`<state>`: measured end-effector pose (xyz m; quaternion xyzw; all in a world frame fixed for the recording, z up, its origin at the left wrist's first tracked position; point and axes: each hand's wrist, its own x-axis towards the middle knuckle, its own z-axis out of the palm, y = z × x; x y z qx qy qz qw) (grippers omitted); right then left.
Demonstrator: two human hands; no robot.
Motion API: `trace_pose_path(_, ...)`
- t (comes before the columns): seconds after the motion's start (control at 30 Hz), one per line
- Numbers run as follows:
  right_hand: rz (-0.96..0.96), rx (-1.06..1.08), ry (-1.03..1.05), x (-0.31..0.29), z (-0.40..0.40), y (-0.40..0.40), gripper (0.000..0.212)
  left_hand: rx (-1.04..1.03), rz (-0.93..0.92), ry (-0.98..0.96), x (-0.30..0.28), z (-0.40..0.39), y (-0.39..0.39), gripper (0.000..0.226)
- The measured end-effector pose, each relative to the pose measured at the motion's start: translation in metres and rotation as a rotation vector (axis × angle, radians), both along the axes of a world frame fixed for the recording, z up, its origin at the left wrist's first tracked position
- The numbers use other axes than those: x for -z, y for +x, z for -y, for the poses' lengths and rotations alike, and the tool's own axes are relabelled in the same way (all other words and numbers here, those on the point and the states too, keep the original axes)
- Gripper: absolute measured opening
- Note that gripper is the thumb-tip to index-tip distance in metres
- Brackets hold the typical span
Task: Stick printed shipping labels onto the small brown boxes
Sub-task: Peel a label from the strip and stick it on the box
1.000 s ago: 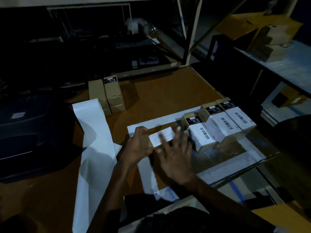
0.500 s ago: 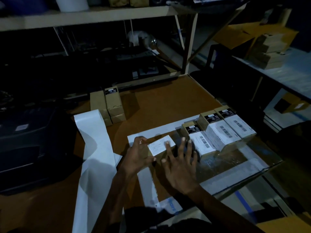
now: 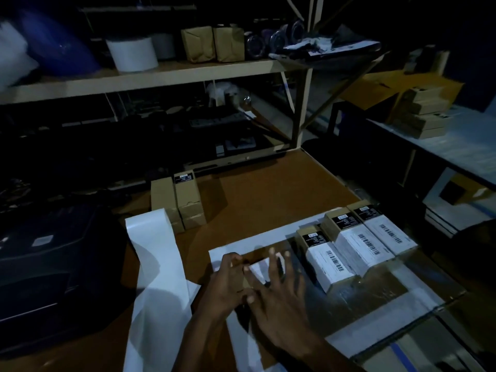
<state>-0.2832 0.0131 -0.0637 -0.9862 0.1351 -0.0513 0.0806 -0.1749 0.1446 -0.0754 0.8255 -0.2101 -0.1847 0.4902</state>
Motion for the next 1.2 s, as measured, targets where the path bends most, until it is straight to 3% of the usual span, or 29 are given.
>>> trace_pose_path(0.1,-0.010,0.028,0.049,0.001,0.008,0.012,0.056,0.004,0.004,-0.030,-0.003,0.001,-0.003,0.080)
trace_pose_path(0.2,-0.096,0.078,0.092,-0.012,0.032,0.031,0.055,-0.018,-0.008,-0.054,-0.006,0.000,-0.005,0.094)
trace_pose_path(0.47,-0.159,-0.136,0.047,-0.016,0.013,0.033,0.054,0.040,0.050,-0.064,-0.003,-0.001,-0.007,0.127)
trace_pose_path(0.7,-0.082,0.106,0.153,-0.015,0.038,0.037,0.049,0.019,0.063,-0.057,-0.010,0.000,-0.017,0.132)
trace_pose_path(0.77,-0.077,0.111,0.237,-0.015,0.047,0.041,0.051,0.026,0.071,-0.064,-0.013,0.000,-0.022,0.129)
trace_pose_path(0.83,-0.092,0.090,0.447,-0.015,0.063,0.041,0.054,0.030,0.067,-0.073,-0.014,-0.001,-0.028,0.129)
trace_pose_path(0.97,-0.227,-0.061,0.740,-0.017,0.100,0.026,0.030,0.034,0.052,-0.082,-0.009,-0.006,-0.044,0.126)
trace_pose_path(1.2,-0.200,-0.207,0.800,-0.010,0.115,0.000,0.059,-0.116,0.230,0.076,-0.002,-0.014,-0.065,0.140)
